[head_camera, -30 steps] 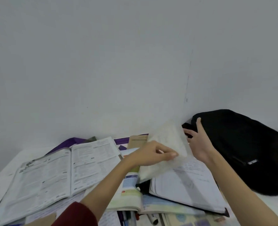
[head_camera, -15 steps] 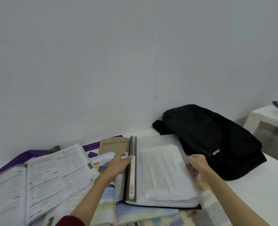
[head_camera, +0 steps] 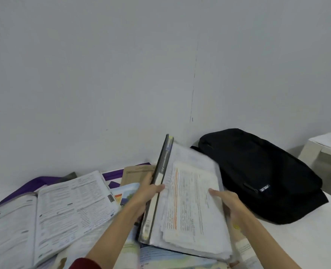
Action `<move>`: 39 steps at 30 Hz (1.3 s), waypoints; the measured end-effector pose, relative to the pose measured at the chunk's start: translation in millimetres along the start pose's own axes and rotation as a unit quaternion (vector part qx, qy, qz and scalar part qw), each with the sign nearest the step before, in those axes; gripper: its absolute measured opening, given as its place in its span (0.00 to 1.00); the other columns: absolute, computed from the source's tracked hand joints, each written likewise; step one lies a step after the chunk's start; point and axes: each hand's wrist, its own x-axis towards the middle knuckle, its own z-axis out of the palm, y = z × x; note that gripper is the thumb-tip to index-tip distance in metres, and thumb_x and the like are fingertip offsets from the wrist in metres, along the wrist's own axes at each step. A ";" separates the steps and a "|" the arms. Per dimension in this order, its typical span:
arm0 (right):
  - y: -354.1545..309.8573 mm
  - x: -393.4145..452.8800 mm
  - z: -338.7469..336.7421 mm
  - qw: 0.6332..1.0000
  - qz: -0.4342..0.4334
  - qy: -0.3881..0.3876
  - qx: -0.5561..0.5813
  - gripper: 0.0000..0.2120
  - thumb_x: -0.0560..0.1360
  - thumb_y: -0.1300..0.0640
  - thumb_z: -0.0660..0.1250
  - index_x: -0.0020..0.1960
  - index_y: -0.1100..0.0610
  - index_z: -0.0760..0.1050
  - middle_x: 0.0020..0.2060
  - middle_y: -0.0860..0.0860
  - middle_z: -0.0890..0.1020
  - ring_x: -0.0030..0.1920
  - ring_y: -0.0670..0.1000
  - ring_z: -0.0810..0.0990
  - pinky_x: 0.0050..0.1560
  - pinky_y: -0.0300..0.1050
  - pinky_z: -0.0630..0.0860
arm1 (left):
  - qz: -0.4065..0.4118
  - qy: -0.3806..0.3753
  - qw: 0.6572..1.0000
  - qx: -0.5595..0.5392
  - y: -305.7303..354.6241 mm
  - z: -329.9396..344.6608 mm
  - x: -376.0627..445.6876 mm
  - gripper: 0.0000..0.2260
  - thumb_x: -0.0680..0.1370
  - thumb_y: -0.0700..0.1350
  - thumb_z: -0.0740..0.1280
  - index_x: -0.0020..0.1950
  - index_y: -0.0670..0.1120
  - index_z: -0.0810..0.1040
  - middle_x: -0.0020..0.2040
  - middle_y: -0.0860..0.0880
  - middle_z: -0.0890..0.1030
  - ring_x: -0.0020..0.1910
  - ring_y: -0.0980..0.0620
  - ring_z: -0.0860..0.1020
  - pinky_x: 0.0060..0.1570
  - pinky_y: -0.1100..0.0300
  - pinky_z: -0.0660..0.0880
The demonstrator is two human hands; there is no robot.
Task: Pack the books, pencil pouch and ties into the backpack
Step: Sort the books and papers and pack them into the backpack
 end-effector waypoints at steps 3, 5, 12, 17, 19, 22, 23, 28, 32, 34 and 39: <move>-32.0 -14.5 17.0 0.985 -0.109 -0.095 0.097 0.19 0.71 0.58 0.72 0.61 0.60 0.75 0.52 0.59 0.83 0.51 0.61 0.82 0.48 0.54 0.80 | 0.070 0.022 0.995 -0.062 28.1 -21.1 -17.7 0.17 0.76 0.37 0.67 0.64 0.47 0.70 0.57 0.48 0.80 0.51 0.52 0.80 0.46 0.59 0.78; -58.7 -27.4 27.4 0.966 -0.178 -0.142 0.120 0.21 0.70 0.58 0.70 0.63 0.57 0.74 0.55 0.57 0.82 0.54 0.58 0.82 0.53 0.55 0.78 | 0.097 0.030 0.989 -0.107 43.5 -33.5 -29.3 0.16 0.75 0.36 0.68 0.59 0.49 0.73 0.53 0.47 0.82 0.50 0.49 0.82 0.48 0.53 0.79; -84.4 -45.8 42.7 0.946 -0.235 -0.223 0.033 0.21 0.70 0.56 0.72 0.62 0.58 0.75 0.57 0.56 0.82 0.58 0.58 0.80 0.59 0.59 0.74 | 0.117 0.052 0.990 -0.065 64.9 -49.8 -49.5 0.10 0.73 0.44 0.71 0.53 0.49 0.78 0.49 0.50 0.84 0.49 0.53 0.81 0.48 0.58 0.77; -60.1 -49.2 41.9 0.955 -0.210 -0.196 -0.069 0.20 0.68 0.58 0.73 0.59 0.57 0.77 0.53 0.51 0.84 0.52 0.49 0.83 0.48 0.44 0.79 | 0.078 0.072 0.994 -0.023 45.5 -44.6 -53.9 0.22 0.67 0.53 0.74 0.58 0.49 0.74 0.55 0.55 0.78 0.61 0.52 0.75 0.65 0.51 0.69; -52.3 -48.3 42.7 0.959 -0.207 -0.178 -0.077 0.19 0.68 0.59 0.73 0.58 0.56 0.77 0.53 0.51 0.84 0.52 0.48 0.83 0.48 0.43 0.79 | 0.064 0.097 0.993 -0.032 37.1 -41.9 -55.5 0.36 0.63 0.59 0.77 0.65 0.45 0.69 0.59 0.55 0.73 0.63 0.51 0.73 0.66 0.52 0.68; -57.7 -52.5 37.1 0.957 -0.225 -0.166 -0.078 0.19 0.70 0.61 0.72 0.60 0.57 0.76 0.54 0.51 0.83 0.53 0.49 0.82 0.50 0.43 0.79 | 0.087 0.112 0.988 -0.055 38.8 -36.4 -49.9 0.19 0.66 0.54 0.77 0.50 0.48 0.75 0.47 0.50 0.81 0.47 0.55 0.79 0.48 0.60 0.76; -61.1 -54.4 30.8 0.957 -0.227 -0.166 -0.073 0.19 0.70 0.62 0.72 0.60 0.57 0.76 0.54 0.51 0.83 0.54 0.50 0.82 0.52 0.46 0.79 | 0.090 0.111 0.988 -0.050 42.8 -32.1 -46.7 0.10 0.70 0.48 0.75 0.45 0.49 0.75 0.43 0.51 0.80 0.45 0.54 0.80 0.44 0.61 0.76; -87.5 -61.2 -26.9 0.954 -0.222 -0.202 -0.026 0.23 0.69 0.60 0.71 0.63 0.54 0.73 0.56 0.50 0.82 0.56 0.50 0.81 0.55 0.48 0.78 | 0.106 0.063 0.992 -0.024 68.7 10.3 -29.6 0.09 0.70 0.46 0.75 0.49 0.48 0.81 0.45 0.50 0.85 0.49 0.51 0.82 0.56 0.51 0.76; -103.0 -59.4 -87.1 0.958 -0.235 -0.166 -0.007 0.23 0.69 0.58 0.72 0.63 0.53 0.73 0.55 0.50 0.83 0.55 0.51 0.82 0.53 0.48 0.79 | 0.110 -0.007 0.993 -0.041 86.0 73.6 -5.7 0.11 0.71 0.42 0.73 0.53 0.44 0.81 0.46 0.48 0.85 0.47 0.53 0.83 0.49 0.57 0.79; -111.8 -57.2 -117.5 0.962 -0.248 -0.113 0.011 0.18 0.70 0.61 0.70 0.59 0.57 0.76 0.51 0.51 0.84 0.51 0.51 0.83 0.48 0.44 0.81 | 0.129 -0.032 0.991 -0.035 93.2 110.5 7.9 0.11 0.72 0.43 0.73 0.54 0.45 0.81 0.47 0.48 0.85 0.44 0.54 0.84 0.40 0.63 0.80; -146.7 -45.2 -227.6 0.959 -0.275 0.061 -0.017 0.10 0.73 0.63 0.70 0.53 0.61 0.79 0.44 0.55 0.85 0.44 0.54 0.84 0.47 0.50 0.80 | 0.187 -0.078 0.966 0.163 91.5 222.5 48.6 0.18 0.75 0.53 0.69 0.62 0.50 0.75 0.57 0.52 0.81 0.52 0.56 0.80 0.54 0.59 0.77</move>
